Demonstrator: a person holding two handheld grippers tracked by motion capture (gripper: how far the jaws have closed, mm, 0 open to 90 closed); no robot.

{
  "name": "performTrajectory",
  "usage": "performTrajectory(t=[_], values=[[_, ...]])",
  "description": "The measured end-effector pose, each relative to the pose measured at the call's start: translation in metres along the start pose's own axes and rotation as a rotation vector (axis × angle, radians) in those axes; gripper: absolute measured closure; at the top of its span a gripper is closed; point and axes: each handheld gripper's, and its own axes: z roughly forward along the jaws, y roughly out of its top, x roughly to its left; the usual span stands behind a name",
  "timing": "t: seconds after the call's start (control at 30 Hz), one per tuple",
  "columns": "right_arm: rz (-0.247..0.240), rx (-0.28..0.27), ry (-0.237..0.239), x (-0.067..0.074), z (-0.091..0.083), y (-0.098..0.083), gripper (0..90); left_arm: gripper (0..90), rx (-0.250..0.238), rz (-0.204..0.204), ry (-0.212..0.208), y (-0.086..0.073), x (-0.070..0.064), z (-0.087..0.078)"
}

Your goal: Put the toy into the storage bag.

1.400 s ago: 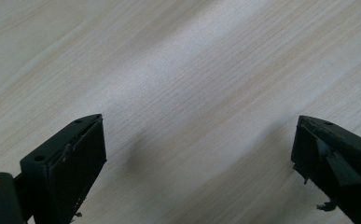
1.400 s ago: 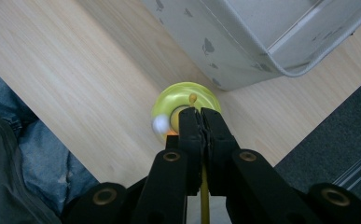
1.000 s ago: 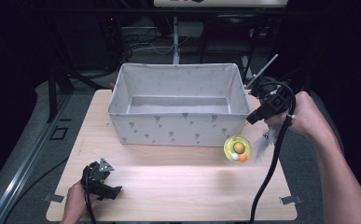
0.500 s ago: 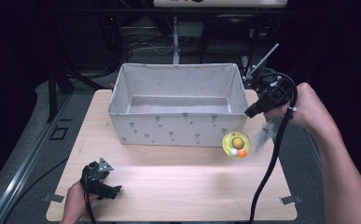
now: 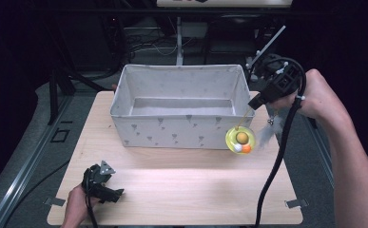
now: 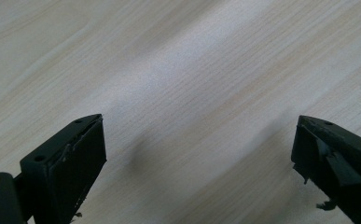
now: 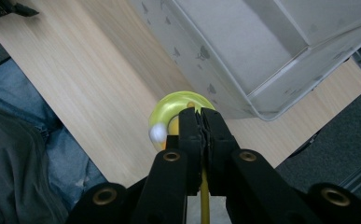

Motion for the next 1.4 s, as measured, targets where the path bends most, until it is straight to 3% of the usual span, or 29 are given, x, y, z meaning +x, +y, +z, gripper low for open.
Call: performTrajectory(t=[0.33,0.7,1.0,1.4], values=[[-0.011,-0.010,-0.028,0.001,-0.024,0.015,88.0,3.2,-0.001,-0.001,-0.002,0.000,0.000,0.000],[0.035,-0.046,-0.060,-0.009,-0.032,0.026,88.2,3.2,0.001,0.000,-0.004,0.000,0.000,0.001],[0.048,-0.043,-0.074,-0.017,-0.036,0.032,88.2,3.2,-0.001,-0.002,-0.007,0.001,-0.001,0.001],[0.078,-0.094,-0.111,-0.024,-0.046,0.040,88.2,3.2,0.004,0.002,-0.005,0.001,0.000,0.002]])
